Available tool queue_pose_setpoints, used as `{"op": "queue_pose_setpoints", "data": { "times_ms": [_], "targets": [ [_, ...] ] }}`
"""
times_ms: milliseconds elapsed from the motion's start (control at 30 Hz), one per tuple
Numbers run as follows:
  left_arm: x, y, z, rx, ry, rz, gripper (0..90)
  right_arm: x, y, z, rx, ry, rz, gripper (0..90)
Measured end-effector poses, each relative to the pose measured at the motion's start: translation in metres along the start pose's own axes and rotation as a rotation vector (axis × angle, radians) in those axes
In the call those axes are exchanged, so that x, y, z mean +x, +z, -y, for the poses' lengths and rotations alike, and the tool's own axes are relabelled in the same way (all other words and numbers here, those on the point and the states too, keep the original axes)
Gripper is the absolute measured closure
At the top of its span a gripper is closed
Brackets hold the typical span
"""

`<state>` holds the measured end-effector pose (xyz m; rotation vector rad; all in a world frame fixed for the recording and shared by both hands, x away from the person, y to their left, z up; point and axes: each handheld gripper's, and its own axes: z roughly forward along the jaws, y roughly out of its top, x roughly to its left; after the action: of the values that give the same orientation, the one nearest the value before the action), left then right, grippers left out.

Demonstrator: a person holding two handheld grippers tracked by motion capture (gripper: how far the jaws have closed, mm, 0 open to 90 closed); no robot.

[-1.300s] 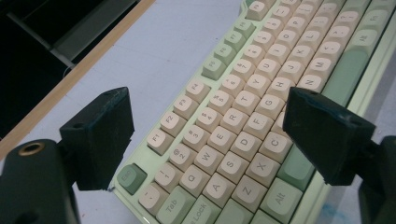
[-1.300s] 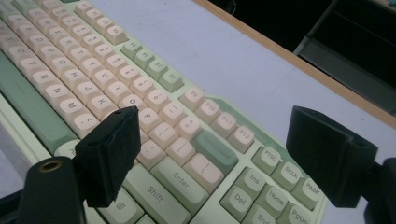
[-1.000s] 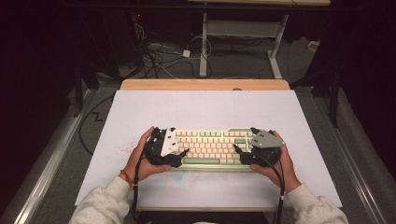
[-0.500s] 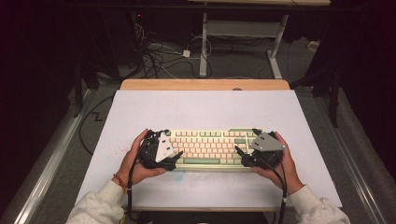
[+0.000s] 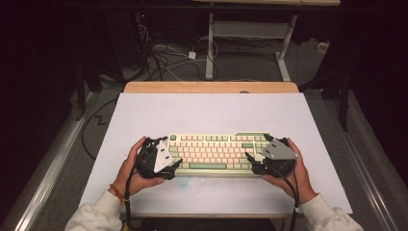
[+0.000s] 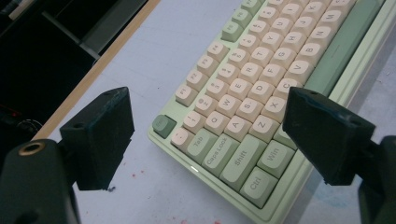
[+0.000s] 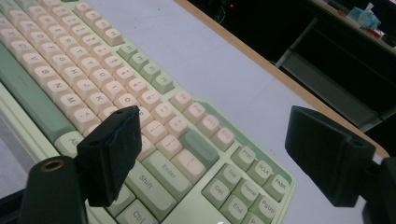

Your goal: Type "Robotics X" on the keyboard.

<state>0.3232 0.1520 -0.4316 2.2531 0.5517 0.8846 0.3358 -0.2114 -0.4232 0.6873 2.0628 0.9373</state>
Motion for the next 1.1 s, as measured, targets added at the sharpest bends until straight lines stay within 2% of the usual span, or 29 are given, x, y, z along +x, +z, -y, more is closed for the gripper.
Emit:
{"op": "queue_pose_setpoints", "data": {
  "times_ms": [100, 400, 500, 833, 900, 1100],
  "targets": [
    [-0.002, -0.002, 0.002, 0.004, 0.016, -0.006, 15.4, 0.000, -0.002, 0.001, -0.002, -0.005, 0.002, 19.0],
    [-0.006, -0.008, 0.011, -0.011, 0.011, -0.013, 15.4, -0.002, -0.007, 0.007, 0.006, -0.003, 0.010, 19.0],
    [-0.010, -0.008, 0.015, -0.002, 0.031, -0.026, 15.4, -0.003, -0.010, 0.010, 0.005, 0.002, 0.005, 18.8],
    [-0.011, -0.012, 0.033, -0.003, -0.016, -0.046, 15.3, -0.006, -0.016, 0.020, 0.009, 0.017, 0.002, 18.5],
    [-0.011, -0.014, 0.037, -0.001, -0.018, -0.058, 15.4, -0.007, -0.017, 0.023, 0.012, 0.018, 0.006, 18.1],
    [-0.011, -0.018, 0.046, 0.010, -0.025, -0.059, 15.3, -0.011, -0.021, 0.030, 0.009, 0.028, 0.018, 18.0]
  ]
}}
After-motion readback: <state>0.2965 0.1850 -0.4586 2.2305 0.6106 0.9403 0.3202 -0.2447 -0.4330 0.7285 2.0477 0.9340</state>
